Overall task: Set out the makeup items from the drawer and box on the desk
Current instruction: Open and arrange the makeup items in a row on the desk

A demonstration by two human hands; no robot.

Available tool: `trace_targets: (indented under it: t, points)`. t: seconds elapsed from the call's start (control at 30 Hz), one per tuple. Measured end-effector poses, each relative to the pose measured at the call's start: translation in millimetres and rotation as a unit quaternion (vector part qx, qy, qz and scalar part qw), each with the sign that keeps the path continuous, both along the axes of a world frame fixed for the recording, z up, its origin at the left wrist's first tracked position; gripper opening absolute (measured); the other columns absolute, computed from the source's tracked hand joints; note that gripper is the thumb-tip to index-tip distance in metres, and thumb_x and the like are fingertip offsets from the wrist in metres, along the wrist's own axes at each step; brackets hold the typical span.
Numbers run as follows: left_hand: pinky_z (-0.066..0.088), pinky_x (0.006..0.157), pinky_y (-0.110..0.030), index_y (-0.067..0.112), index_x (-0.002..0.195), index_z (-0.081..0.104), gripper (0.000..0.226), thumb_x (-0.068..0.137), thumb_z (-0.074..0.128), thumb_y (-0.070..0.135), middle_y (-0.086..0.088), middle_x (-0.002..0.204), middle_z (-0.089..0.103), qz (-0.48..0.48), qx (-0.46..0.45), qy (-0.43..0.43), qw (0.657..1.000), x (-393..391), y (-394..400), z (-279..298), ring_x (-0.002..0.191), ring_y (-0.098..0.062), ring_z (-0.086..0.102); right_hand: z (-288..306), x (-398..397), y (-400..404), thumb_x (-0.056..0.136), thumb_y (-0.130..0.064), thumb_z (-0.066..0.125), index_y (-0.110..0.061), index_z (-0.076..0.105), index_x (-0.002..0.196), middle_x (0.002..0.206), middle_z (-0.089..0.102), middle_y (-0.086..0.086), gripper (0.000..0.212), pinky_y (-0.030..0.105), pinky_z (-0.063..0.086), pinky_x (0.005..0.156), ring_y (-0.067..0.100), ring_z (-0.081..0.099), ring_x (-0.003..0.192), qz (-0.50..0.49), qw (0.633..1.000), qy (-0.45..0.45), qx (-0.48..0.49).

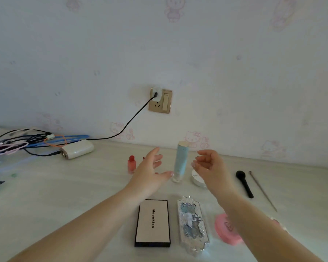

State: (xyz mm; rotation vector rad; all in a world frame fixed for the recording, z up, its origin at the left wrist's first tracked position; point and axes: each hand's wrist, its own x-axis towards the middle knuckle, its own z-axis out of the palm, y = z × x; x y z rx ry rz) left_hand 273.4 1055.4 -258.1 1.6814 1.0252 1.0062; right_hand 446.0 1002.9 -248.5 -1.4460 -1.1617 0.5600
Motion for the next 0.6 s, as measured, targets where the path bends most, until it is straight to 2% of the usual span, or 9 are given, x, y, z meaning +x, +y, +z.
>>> trace_targets:
  t: [0.03, 0.07, 0.13, 0.17, 0.2, 0.33, 0.43, 0.5, 0.6]
  points:
    - [0.035, 0.085, 0.002, 0.017, 0.145, 0.028, 0.082, 0.078, 0.074, 0.006, -0.001, 0.139, 0.045, -0.004, -0.011, 0.001, 1.0, 7, 1, 0, 0.124, -0.013, 0.048, 0, 1, 4, 0.083, -0.011, 0.068, -0.036, 0.051, 0.094, 0.095, 0.059, -0.008, 0.032, 0.031, 0.047, 0.086, 0.012, 0.06, 0.095, -0.002, 1.0, 0.015, 0.0]
    - [0.035, 0.084, 0.002, 0.016, 0.145, 0.027, 0.082, 0.078, 0.074, 0.008, -0.001, 0.139, 0.045, -0.008, -0.018, 0.005, 1.0, 15, 3, 1, 0.127, -0.014, 0.047, 2, 2, 7, 0.084, -0.011, 0.068, -0.033, 0.05, 0.098, 0.099, 0.058, -0.008, 0.032, 0.029, 0.046, 0.088, 0.012, 0.058, 0.1, -0.004, 1.0, 0.023, -0.001]
    - [0.04, 0.102, -0.021, 0.016, 0.146, 0.027, 0.083, 0.078, 0.075, 0.012, -0.004, 0.144, 0.043, -0.007, -0.024, 0.017, 1.0, 30, 10, -1, 0.129, -0.015, 0.046, 6, 6, 15, 0.084, -0.013, 0.069, -0.028, 0.048, 0.112, 0.107, 0.055, -0.007, 0.038, 0.031, 0.044, 0.097, 0.011, 0.056, 0.109, -0.002, 1.0, 0.016, -0.017]
    - [0.039, 0.106, -0.031, 0.016, 0.146, 0.027, 0.083, 0.078, 0.075, 0.013, -0.005, 0.145, 0.043, -0.003, -0.025, 0.027, 0.999, 34, 15, -2, 0.13, -0.016, 0.046, 7, 5, 21, 0.083, -0.015, 0.07, -0.027, 0.047, 0.119, 0.11, 0.054, -0.007, 0.043, 0.034, 0.044, 0.1, 0.011, 0.055, 0.113, -0.001, 0.999, 0.007, -0.032]
    - [0.038, 0.107, -0.035, 0.016, 0.146, 0.028, 0.083, 0.078, 0.075, 0.015, -0.006, 0.145, 0.043, 0.0, -0.025, 0.037, 0.999, 39, 19, -4, 0.13, -0.017, 0.046, 7, 5, 26, 0.083, -0.016, 0.07, -0.024, 0.047, 0.125, 0.113, 0.054, -0.007, 0.049, 0.036, 0.043, 0.103, 0.012, 0.055, 0.115, 0.003, 0.999, 0.0, -0.045]
    - [0.043, 0.101, -0.033, 0.013, 0.14, 0.039, 0.073, 0.077, 0.076, 0.018, -0.004, 0.136, 0.051, 0.003, -0.036, 0.04, 0.999, 51, 34, -14, 0.122, -0.019, 0.053, 5, 1, 44, 0.081, -0.015, 0.071, -0.015, 0.051, 0.13, 0.118, 0.062, 0.001, 0.053, 0.033, 0.043, 0.102, 0.015, 0.058, 0.114, 0.026, 0.997, -0.025, -0.072]
    - [0.051, 0.088, -0.031, 0.015, 0.114, 0.059, 0.038, 0.078, 0.072, 0.018, -0.005, 0.114, 0.068, 0.011, -0.005, 0.064, 0.998, 58, 42, -24, 0.1, -0.016, 0.066, -2, -2, 52, 0.08, -0.019, 0.072, -0.017, 0.054, 0.127, 0.116, 0.064, -0.001, 0.05, 0.03, 0.046, 0.096, 0.014, 0.06, 0.109, 0.025, 0.995, -0.056, -0.078]
    - [0.052, 0.081, -0.029, 0.024, 0.101, 0.061, 0.021, 0.081, 0.066, 0.02, -0.002, 0.103, 0.072, 0.02, 0.009, 0.07, 0.997, 62, 44, -28, 0.09, -0.013, 0.069, -7, -3, 56, 0.079, -0.022, 0.074, -0.018, 0.053, 0.126, 0.114, 0.064, -0.002, 0.052, 0.025, 0.045, 0.089, 0.013, 0.06, 0.104, 0.009, 0.995, -0.061, -0.073]
    - [0.054, 0.078, -0.028, 0.026, 0.099, 0.062, 0.017, 0.084, 0.061, 0.019, 0.001, 0.098, 0.072, 0.038, 0.016, 0.047, 0.998, 65, 41, -28, 0.088, -0.011, 0.068, -13, -7, 57, 0.079, -0.025, 0.074, -0.02, 0.051, 0.123, 0.105, 0.061, -0.007, 0.051, 0.021, 0.042, 0.082, 0.01, 0.058, 0.096, -0.013, 0.997, -0.052, -0.053]
